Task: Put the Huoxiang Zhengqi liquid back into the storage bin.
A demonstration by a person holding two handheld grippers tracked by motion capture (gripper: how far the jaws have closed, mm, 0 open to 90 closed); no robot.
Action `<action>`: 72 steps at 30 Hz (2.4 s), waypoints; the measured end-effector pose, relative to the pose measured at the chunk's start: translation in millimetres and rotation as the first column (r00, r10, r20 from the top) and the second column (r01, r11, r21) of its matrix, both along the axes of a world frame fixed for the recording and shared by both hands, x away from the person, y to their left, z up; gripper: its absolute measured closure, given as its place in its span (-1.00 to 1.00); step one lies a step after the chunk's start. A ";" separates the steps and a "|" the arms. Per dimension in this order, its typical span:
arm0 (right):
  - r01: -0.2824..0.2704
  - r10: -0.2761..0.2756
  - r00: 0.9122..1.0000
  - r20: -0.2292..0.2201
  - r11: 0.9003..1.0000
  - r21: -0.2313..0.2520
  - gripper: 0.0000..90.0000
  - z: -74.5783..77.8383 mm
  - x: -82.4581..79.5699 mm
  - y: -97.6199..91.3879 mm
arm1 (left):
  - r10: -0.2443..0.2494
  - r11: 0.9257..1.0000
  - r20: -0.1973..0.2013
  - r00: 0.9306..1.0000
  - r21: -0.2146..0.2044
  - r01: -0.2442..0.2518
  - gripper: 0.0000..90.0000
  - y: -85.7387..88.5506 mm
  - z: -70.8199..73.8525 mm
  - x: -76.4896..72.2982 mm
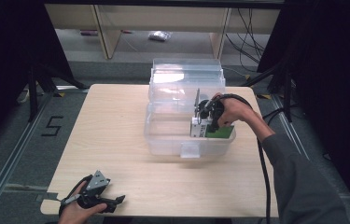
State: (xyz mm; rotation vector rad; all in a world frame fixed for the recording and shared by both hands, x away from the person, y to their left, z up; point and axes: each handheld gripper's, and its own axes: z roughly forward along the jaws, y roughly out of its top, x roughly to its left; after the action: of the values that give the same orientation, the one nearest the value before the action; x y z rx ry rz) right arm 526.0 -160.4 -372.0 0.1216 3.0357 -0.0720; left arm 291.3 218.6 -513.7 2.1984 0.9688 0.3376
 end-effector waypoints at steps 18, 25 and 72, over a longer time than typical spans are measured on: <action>-0.010 0.009 0.999 -0.048 1.000 -0.013 0.41 -32.6 3.6 -3.5 | -0.004 1.000 -0.002 1.000 0.003 0.004 -0.66 0.0 0.6 -0.3; 0.009 -0.010 0.998 -0.057 1.000 -0.019 0.38 -32.5 4.2 -5.1 | -0.011 1.000 -0.004 1.000 0.009 0.011 -0.66 0.2 0.8 -0.2; 0.283 -0.326 0.945 0.014 0.840 0.464 -0.37 27.3 -31.2 -30.9 | -0.008 1.000 -0.006 1.000 0.009 0.008 -0.66 -0.8 0.3 -0.3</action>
State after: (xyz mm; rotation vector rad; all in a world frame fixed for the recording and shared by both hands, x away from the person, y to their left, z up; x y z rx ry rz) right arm 494.8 -191.3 -344.7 0.6268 2.8458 0.6118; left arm 291.0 217.8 -513.4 2.2124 0.9629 0.3332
